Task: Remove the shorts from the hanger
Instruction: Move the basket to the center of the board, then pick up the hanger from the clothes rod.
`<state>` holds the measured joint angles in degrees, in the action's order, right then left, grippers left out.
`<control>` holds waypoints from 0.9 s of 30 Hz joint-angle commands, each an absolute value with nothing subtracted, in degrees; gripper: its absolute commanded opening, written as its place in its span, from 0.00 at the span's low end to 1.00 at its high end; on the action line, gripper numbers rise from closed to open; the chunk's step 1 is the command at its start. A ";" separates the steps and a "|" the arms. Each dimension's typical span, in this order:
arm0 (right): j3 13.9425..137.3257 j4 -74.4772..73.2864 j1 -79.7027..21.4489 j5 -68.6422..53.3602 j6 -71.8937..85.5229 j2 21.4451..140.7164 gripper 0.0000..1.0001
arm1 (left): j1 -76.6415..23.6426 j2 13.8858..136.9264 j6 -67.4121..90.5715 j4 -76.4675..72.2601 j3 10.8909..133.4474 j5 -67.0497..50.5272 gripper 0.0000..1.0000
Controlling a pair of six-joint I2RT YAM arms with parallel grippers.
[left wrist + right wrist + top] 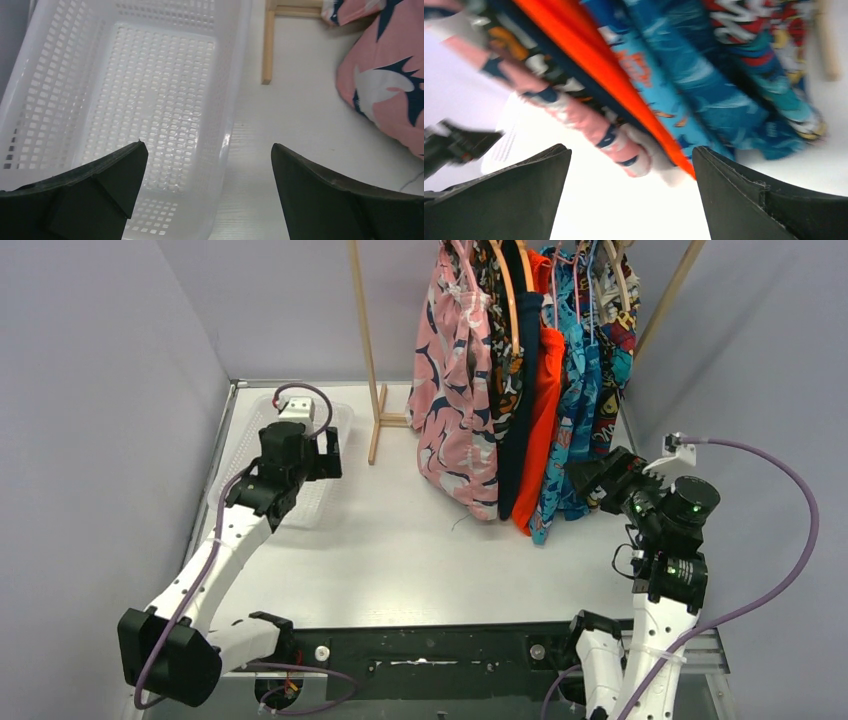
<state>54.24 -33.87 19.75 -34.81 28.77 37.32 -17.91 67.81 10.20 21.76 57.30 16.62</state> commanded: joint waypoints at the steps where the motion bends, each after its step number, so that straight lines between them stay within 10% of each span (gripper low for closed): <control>1: 55.17 -24.06 16.51 -52.95 32.40 37.43 0.95 | -16.91 63.39 13.89 13.32 54.10 4.62 0.98; 10: 61.47 -30.86 -14.75 -26.25 29.33 46.78 0.80 | -16.72 61.35 16.04 12.98 51.73 -0.85 0.98; 16: 72.74 -36.47 -52.10 26.93 23.96 59.76 0.87 | -16.09 59.59 16.45 13.20 50.64 2.59 0.98; 27: 89.28 -23.90 -52.97 36.46 6.78 67.91 0.77 | -14.08 56.51 20.05 11.30 48.28 0.34 0.98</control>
